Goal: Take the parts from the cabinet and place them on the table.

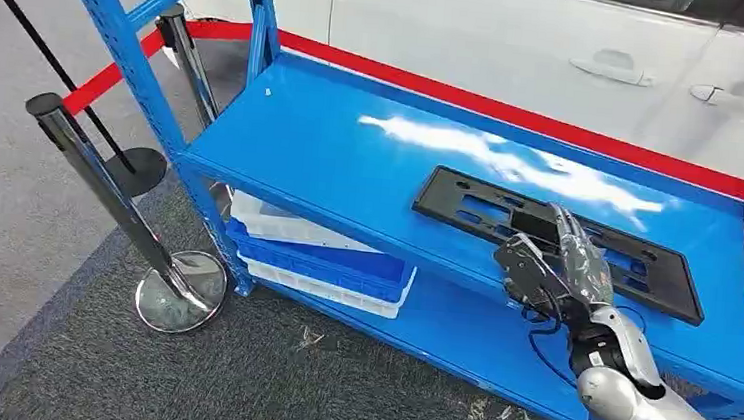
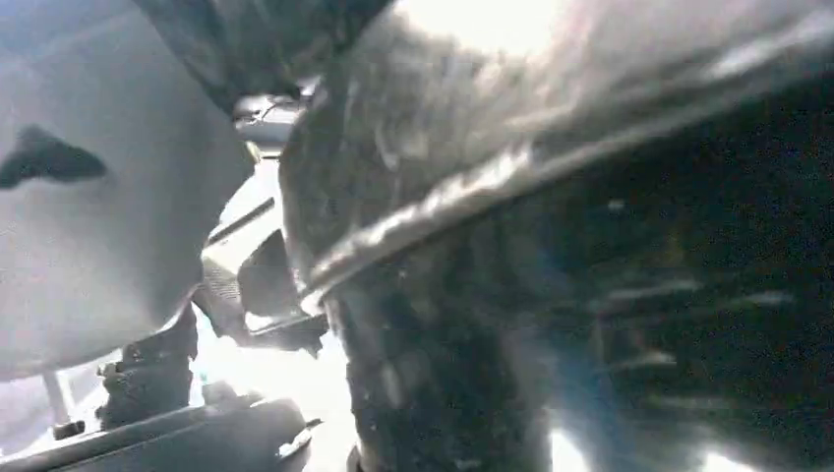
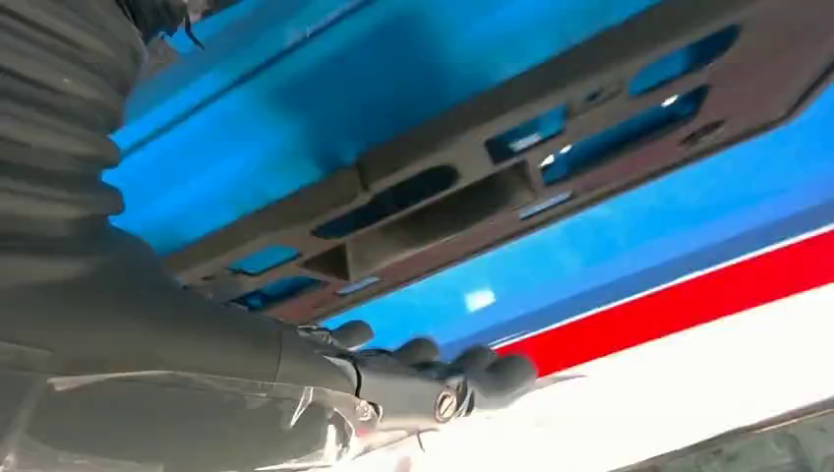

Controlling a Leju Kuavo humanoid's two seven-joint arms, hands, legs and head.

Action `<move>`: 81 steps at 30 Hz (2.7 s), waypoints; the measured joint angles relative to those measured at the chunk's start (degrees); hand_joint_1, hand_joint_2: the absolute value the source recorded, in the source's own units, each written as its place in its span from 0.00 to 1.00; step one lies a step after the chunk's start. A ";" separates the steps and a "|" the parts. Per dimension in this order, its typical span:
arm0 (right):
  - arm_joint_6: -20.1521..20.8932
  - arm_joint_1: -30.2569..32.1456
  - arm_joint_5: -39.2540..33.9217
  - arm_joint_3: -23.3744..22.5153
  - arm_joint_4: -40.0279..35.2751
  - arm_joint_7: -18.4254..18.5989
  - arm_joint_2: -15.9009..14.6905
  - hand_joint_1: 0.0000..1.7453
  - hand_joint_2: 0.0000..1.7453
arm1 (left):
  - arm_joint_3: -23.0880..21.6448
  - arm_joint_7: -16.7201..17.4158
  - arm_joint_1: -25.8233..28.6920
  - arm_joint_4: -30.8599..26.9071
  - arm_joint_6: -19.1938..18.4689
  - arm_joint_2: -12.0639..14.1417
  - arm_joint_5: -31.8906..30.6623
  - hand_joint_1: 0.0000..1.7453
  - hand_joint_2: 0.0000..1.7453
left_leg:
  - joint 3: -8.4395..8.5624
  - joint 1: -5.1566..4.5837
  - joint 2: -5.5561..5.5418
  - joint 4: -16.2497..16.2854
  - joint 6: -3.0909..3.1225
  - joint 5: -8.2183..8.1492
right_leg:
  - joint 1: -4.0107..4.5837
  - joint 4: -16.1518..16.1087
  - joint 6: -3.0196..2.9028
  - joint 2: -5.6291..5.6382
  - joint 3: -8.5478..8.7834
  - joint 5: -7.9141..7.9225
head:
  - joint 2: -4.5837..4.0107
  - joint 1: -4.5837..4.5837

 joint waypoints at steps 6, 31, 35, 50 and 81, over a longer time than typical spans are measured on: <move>-0.46 0.11 0.13 -0.24 1.12 -0.24 0.15 0.00 1.00 | 0.00 0.00 -0.20 0.00 -0.22 0.17 -0.09 0.00 0.00 | -10.76 0.04 0.37 17.38 -0.84 -3.01 | -0.06 -0.07 -0.94 -0.39 2.32 -1.74 | 0.00 -0.63; 10.07 1.36 1.81 2.10 8.81 2.99 -1.86 0.00 1.00 | -0.13 -3.32 0.19 0.00 1.90 0.50 1.07 0.00 0.00 | 0.21 -0.30 0.30 -0.23 1.93 0.84 | 1.04 -0.07 0.52 0.28 -0.72 0.87 | 0.00 -0.31; 10.23 0.92 1.66 2.53 8.76 3.52 -1.95 0.00 1.00 | -0.13 -3.28 0.16 0.00 1.68 0.61 1.40 0.00 0.00 | 0.60 -0.25 0.29 -0.78 1.84 0.81 | 1.11 -0.06 0.13 0.23 -0.52 0.60 | 0.00 -0.35; -2.36 1.67 5.46 -0.26 8.79 3.74 -1.90 0.00 1.00 | -0.13 -3.50 0.22 0.00 -0.37 0.70 1.57 0.00 0.00 | 0.61 -0.28 0.28 -1.10 1.08 0.93 | 1.04 -0.06 0.03 0.16 -0.28 0.61 | 0.00 -0.31; 19.15 -2.92 12.02 3.34 17.99 3.74 1.00 1.00 1.00 | -0.13 -4.83 0.14 0.00 0.59 0.74 2.08 0.00 0.00 | 1.31 -0.26 0.54 -1.06 0.90 0.61 | 1.06 -0.12 0.12 0.42 0.40 0.53 | 0.00 -0.31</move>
